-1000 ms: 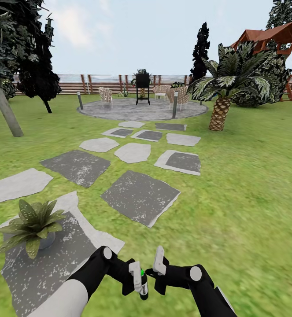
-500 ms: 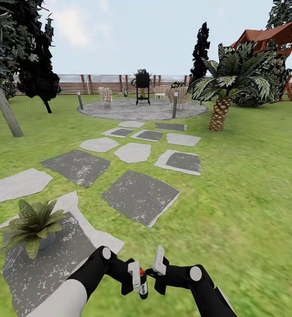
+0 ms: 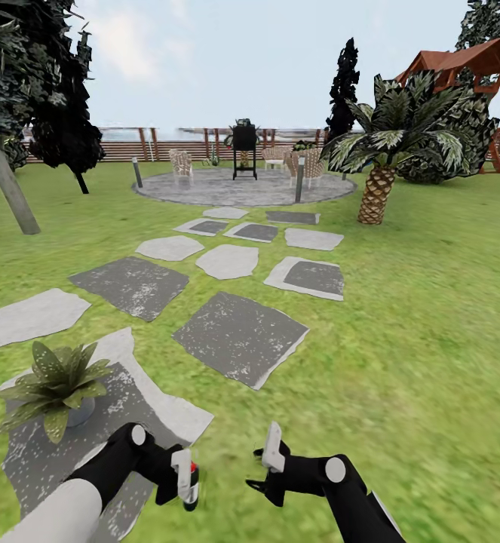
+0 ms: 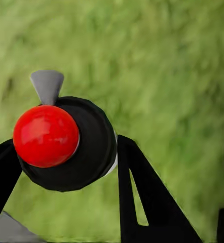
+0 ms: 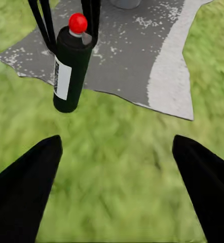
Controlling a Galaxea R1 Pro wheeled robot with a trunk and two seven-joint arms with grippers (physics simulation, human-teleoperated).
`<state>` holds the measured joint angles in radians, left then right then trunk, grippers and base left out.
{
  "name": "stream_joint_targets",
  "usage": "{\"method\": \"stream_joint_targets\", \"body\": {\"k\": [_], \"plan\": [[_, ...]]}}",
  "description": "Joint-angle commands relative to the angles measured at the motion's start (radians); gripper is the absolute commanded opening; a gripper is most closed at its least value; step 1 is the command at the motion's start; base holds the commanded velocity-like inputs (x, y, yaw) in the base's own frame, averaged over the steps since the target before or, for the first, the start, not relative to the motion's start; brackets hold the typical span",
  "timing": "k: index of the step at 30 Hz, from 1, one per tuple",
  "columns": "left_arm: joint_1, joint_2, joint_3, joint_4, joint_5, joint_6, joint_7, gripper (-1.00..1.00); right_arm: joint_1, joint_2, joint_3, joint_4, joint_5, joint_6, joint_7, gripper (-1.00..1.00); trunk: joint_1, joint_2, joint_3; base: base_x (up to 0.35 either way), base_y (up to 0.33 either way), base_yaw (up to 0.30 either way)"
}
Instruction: Pick up the pesticide atomizer in the garden and spray insectifuge to fully cover both potted plants in the garden.
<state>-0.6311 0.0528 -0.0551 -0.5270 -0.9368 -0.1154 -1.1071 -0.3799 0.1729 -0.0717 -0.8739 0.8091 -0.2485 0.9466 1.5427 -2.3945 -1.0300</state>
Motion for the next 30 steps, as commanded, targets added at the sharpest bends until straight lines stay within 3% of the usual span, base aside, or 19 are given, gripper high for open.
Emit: {"method": "stream_joint_targets", "body": {"k": [1, 6, 7, 9, 11, 13, 14, 15, 17, 18, 19, 21, 24, 27, 30], "plan": [[0.0, 0.015, -0.003, 0.001, -0.004, -0.01, 0.001, -1.0, -0.001, 0.002, -0.006, -0.001, 0.009, -0.006, 0.004, 1.0, 0.0, 0.0, -0.001, 0.0, 0.0, 0.0], [0.004, 0.05, 0.015, 0.044, 0.0, -0.002, 0.03, -1.0, -0.001, -0.004, -0.019, -0.003, 0.012, -0.006, -0.007, 1.0, 0.0, 0.0, -0.001, 0.0, 0.0, 0.0], [0.004, 0.05, 0.028, 0.046, 0.002, 0.0, 0.054, -1.0, -0.001, -0.02, -0.028, -0.002, 0.013, -0.006, -0.019, 1.0, 0.0, 0.0, -0.001, 0.0, 0.0, 0.0], [0.006, 0.046, 0.079, 0.063, 0.007, 0.002, 0.159, -1.0, 0.0, -0.079, -0.06, 0.003, 0.013, -0.008, -0.066, 1.0, 0.0, 0.0, -0.001, 0.0, 0.0, 0.0], [0.011, 0.039, 0.145, 0.128, 0.013, 0.002, 0.295, -1.0, 0.001, -0.132, -0.096, 0.048, 0.012, -0.009, -0.106, 1.0, 0.0, 0.0, -0.001, 0.0, 0.0, 0.0], [0.016, 0.036, 0.232, 0.213, 0.05, -0.003, 0.422, -1.0, 0.001, -0.178, -0.153, 0.119, 0.011, -0.01, -0.15, 1.0, 0.0, 0.0, -0.001, 0.0, 0.0, 0.0], [0.017, 0.035, 0.293, 0.256, 0.095, -0.007, 0.486, -1.0, 0.001, -0.198, -0.203, 0.16, 0.01, -0.011, -0.185, 1.0, 0.0, 0.0, -0.001, 0.0, 0.0, 0.0], [0.018, 0.035, 0.329, 0.28, 0.13, -0.01, 0.525, -1.0, 0.001, -0.206, -0.242, 0.184, 0.01, -0.011, -0.211, 1.0, 0.0, 0.0, -0.001, 0.0, 0.0, 0.0], [0.034, 0.036, 0.4, 0.321, 0.233, -0.023, 0.603, -1.0, 0.002, -0.217, -0.376, 0.249, 0.011, -0.011, -0.295, 1.0, 0.0, 0.0, -0.001, 0.0, 0.0, 0.0], [0.043, 0.036, 0.41, 0.327, 0.264, -0.039, 0.616, -1.0, 0.002, -0.218, -0.424, 0.275, 0.011, -0.011, -0.334, 1.0, 0.0, 0.0, -0.001, 0.0, 0.0, 0.0], [0.06, 0.036, 0.42, 0.332, 0.307, -0.072, 0.632, -1.0, 0.003, -0.219, -0.499, 0.316, 0.011, -0.011, -0.408, 1.0, 0.0, 0.0, -0.001, 0.0, 0.0, 0.0], [0.089, 0.034, 0.427, 0.337, 0.367, -0.126, 0.673, -1.0, 0.004, -0.22, -0.61, 0.382, 0.011, -0.014, -0.554, 1.0, 0.0, 0.0, -0.001, 0.0, 0.0, 0.0], [0.136, 0.028, 0.43, 0.351, 0.451, -0.164, 0.791, -1.0, 0.007, -0.22, -0.739, 0.439, 0.011, -0.026, -0.771, 1.0, 0.0, 0.0, -0.001, 0.0, 0.0, 0.0], [0.164, 0.028, 0.431, 0.36, 0.491, -0.172, 0.887, -1.0, 0.011, -0.22, -0.813, 0.461, 0.01, -0.081, -0.905, 1.0, 0.0, 0.0, -0.001, 0.0, 0.0, 0.0], [0.204, 0.03, 0.431, 0.358, 0.496, -0.174, 0.932, -1.0, 0.021, -0.22, -0.85, 0.488, 0.01, -0.101, -0.931, 1.0, 0.0, 0.0, -0.001, 0.0, 0.0, 0.0]]}}
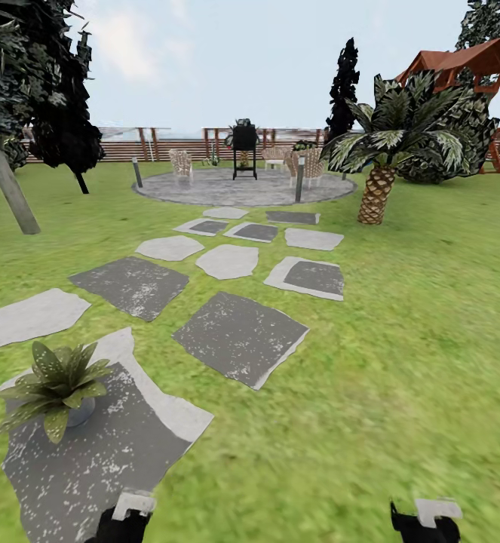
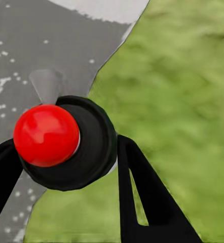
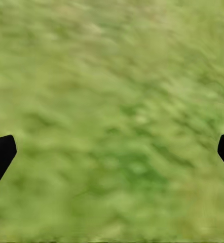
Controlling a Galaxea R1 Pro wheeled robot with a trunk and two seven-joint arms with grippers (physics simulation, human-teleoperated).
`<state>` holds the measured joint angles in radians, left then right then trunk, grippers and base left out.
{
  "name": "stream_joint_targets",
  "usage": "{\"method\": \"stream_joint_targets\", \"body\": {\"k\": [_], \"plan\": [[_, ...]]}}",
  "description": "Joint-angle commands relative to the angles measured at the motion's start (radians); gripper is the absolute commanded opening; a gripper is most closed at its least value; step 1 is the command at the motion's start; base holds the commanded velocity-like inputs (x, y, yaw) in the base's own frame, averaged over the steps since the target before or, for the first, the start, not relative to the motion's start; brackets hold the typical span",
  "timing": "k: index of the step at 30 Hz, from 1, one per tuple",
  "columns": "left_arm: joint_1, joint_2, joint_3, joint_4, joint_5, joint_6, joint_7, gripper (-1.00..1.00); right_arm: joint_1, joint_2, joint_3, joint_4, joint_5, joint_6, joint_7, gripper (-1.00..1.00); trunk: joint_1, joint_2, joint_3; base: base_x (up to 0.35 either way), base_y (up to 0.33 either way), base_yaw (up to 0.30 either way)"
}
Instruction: Pick up the pesticide atomizer in the garden and spray insectifuge to fully cover both potted plants in the garden.
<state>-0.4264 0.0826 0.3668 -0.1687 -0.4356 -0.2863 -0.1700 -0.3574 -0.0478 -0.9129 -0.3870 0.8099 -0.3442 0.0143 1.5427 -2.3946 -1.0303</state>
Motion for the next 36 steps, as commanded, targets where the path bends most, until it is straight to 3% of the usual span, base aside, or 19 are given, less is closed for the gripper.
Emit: {"method": "stream_joint_targets", "body": {"k": [1, 4, 8, 17, 23, 36], "plan": [[0.008, 0.001, 0.009, 0.001, -0.006, -0.003, 0.005, -1.0, 0.001, 0.0, -0.013, 0.007, 0.01, -0.008, -0.001, 1.0, 0.0, 0.0, -0.001, 0.0, 0.0, 0.0], [0.041, 0.0, 0.002, 0.002, -0.007, -0.012, 0.022, -1.0, 0.004, 0.002, -0.018, 0.022, 0.013, -0.011, -0.001, 1.0, 0.0, 0.0, -0.001, 0.0, 0.0, 0.0], [0.047, -0.005, 0.007, 0.03, -0.003, -0.015, 0.018, -1.0, 0.005, 0.017, -0.018, 0.051, 0.011, -0.013, -0.008, 1.0, 0.0, 0.0, -0.001, 0.0, 0.0, 0.0], [0.049, -0.003, 0.007, 0.038, -0.002, -0.016, 0.008, -1.0, 0.005, 0.016, -0.021, 0.119, 0.008, -0.012, -0.01, 1.0, 0.0, 0.0, -0.001, 0.03, 0.0, -0.061], [0.049, -0.005, 0.009, 0.04, 0.0, -0.017, 0.009, -1.0, 0.005, 0.007, -0.024, 0.115, 0.008, -0.013, -0.011, 1.0, 0.0, 0.0, -0.001, 0.3, -0.015, -0.216], [0.051, -0.006, 0.009, 0.054, -0.002, -0.019, 0.009, -1.0, 0.005, 0.012, -0.02, 0.119, 0.011, -0.032, -0.011, 1.0, 0.0, 0.0, 0.011, 0.338, -0.08, -0.011]]}}
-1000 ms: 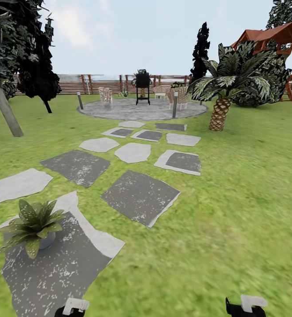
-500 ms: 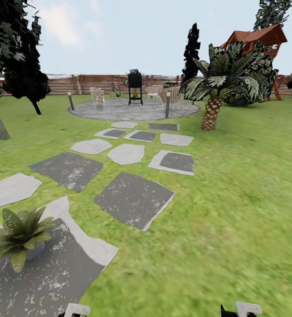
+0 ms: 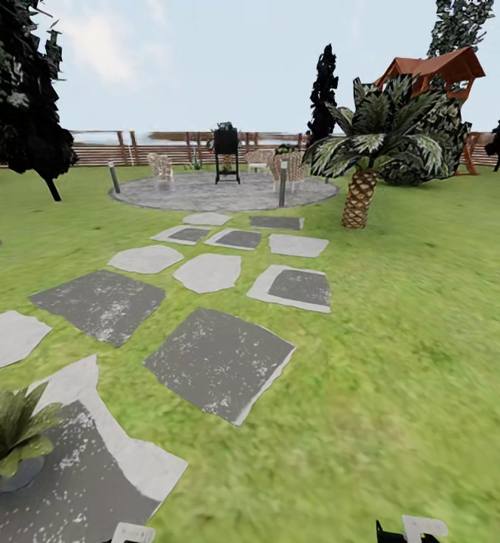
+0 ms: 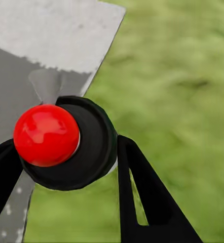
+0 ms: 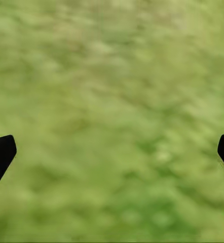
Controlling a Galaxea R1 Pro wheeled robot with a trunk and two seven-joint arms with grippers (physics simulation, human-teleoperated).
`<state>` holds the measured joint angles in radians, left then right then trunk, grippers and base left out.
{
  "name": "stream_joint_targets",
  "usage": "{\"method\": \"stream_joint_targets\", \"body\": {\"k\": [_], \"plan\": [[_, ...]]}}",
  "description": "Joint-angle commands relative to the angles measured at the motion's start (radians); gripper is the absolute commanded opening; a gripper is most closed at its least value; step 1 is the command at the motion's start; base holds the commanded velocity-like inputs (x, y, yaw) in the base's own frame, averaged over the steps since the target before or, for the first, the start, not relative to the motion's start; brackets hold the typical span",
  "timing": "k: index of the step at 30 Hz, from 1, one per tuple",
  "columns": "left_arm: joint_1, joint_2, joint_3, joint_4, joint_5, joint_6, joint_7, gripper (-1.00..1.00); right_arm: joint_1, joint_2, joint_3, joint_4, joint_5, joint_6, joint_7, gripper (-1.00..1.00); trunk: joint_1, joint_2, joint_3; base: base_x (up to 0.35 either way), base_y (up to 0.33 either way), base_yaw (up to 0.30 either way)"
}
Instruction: Pick up the pesticide atomizer in the garden and spray insectifuge to fully cover both potted plants in the garden.
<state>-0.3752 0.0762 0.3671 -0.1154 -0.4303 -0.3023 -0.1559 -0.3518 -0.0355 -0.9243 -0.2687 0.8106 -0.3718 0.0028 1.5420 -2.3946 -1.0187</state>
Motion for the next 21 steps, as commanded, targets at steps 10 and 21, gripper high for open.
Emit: {"method": "stream_joint_targets", "body": {"k": [10, 21], "plan": [[0.001, 0.007, 0.009, -0.001, 0.041, -0.002, 0.005, -1.0, -0.001, 0.003, -0.007, 0.004, 0.008, -0.004, 0.002, 1.0, 0.0, 0.0, 0.001, 0.34, -0.016, 0.0], [0.001, 0.009, 0.006, -0.001, 0.073, -0.001, 0.002, -1.0, -0.001, 0.002, -0.007, 0.011, 0.017, -0.002, 0.003, 1.0, 0.0, 0.0, 0.001, 0.341, 0.0, 0.0]]}}
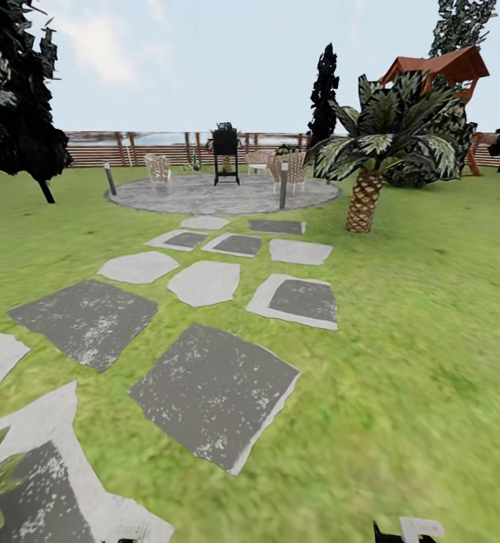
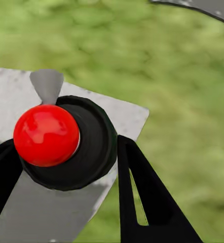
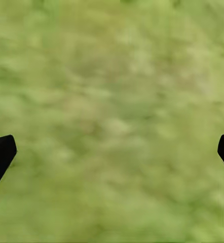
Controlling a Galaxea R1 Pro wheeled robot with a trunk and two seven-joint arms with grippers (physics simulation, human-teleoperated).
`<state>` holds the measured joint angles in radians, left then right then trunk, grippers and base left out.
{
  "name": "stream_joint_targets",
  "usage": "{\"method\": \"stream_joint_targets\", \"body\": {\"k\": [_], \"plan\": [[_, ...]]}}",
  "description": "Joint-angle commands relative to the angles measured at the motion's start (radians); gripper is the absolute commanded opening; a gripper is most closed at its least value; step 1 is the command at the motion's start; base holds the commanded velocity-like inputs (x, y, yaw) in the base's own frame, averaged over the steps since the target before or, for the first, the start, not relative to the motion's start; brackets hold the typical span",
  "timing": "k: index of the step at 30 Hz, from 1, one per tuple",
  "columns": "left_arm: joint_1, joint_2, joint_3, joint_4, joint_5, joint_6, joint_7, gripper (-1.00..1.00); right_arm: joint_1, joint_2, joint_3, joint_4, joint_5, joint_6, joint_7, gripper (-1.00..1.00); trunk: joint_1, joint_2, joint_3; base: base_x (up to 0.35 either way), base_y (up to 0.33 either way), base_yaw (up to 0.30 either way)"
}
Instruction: Pick up the pesticide atomizer in the garden and spray insectifuge to fully cover both potted plants in the garden.
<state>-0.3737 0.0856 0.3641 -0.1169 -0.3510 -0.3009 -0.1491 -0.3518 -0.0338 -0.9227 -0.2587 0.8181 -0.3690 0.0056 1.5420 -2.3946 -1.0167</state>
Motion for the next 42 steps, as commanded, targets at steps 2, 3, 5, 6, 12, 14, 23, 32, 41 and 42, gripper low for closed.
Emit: {"method": "stream_joint_targets", "body": {"k": [2, 3, 5, 6, 12, 14, 23, 32, 41, 42], "plan": [[-0.001, 0.0, 0.01, 0.0, -0.006, -0.003, -0.005, -1.0, -0.001, 0.0, -0.008, 0.017, 0.01, -0.005, 0.001, 1.0, 0.0, 0.0, -0.001, 0.341, 0.0, 0.0], [-0.001, 0.001, 0.01, 0.0, -0.005, -0.003, -0.005, -1.0, -0.001, 0.0, -0.008, 0.021, 0.01, -0.005, 0.001, 1.0, 0.0, 0.0, -0.001, 0.341, 0.0, 0.0], [-0.001, 0.001, 0.01, 0.0, -0.005, -0.003, -0.004, -1.0, -0.001, 0.0, -0.008, 0.027, 0.01, -0.005, 0.001, 1.0, 0.0, 0.0, -0.001, 0.341, 0.0, 0.0], [-0.001, 0.001, 0.01, 0.0, -0.005, -0.003, -0.004, -1.0, -0.001, 0.0, -0.008, 0.027, 0.01, -0.005, 0.001, 1.0, 0.0, 0.0, -0.001, 0.341, 0.0, 0.0], [-0.001, 0.0, 0.01, 0.0, -0.005, -0.003, -0.003, -1.0, -0.001, 0.0, -0.008, 0.029, 0.01, -0.006, 0.001, 1.0, 0.0, 0.0, -0.001, 0.341, 0.0, 0.0], [-0.001, 0.0, 0.01, 0.001, -0.005, -0.003, -0.003, -1.0, -0.001, 0.0, -0.008, 0.029, 0.01, -0.006, 0.001, 1.0, 0.0, 0.0, -0.001, 0.341, 0.0, 0.0], [-0.001, 0.0, 0.01, 0.001, -0.005, -0.003, -0.001, -1.0, -0.001, -0.001, -0.01, 0.027, 0.007, -0.006, -0.002, 1.0, 0.0, 0.0, -0.001, 0.341, 0.0, 0.0], [-0.001, 0.0, 0.011, 0.001, -0.005, -0.003, -0.001, -1.0, -0.001, -0.001, -0.01, 0.028, 0.004, -0.006, -0.002, 1.0, 0.0, 0.0, -0.001, 0.341, 0.0, 0.046], [-0.001, 0.0, 0.011, 0.001, -0.005, -0.003, -0.001, -1.0, -0.001, -0.003, -0.01, 0.027, 0.004, -0.005, -0.002, 1.0, 0.0, 0.0, -0.001, 0.341, 0.022, 0.065], [-0.001, 0.0, 0.011, 0.001, -0.005, -0.003, -0.001, -1.0, -0.001, -0.002, -0.01, 0.027, 0.004, -0.005, -0.002, 1.0, 0.0, 0.0, -0.001, 0.34, 0.103, 0.002]]}}
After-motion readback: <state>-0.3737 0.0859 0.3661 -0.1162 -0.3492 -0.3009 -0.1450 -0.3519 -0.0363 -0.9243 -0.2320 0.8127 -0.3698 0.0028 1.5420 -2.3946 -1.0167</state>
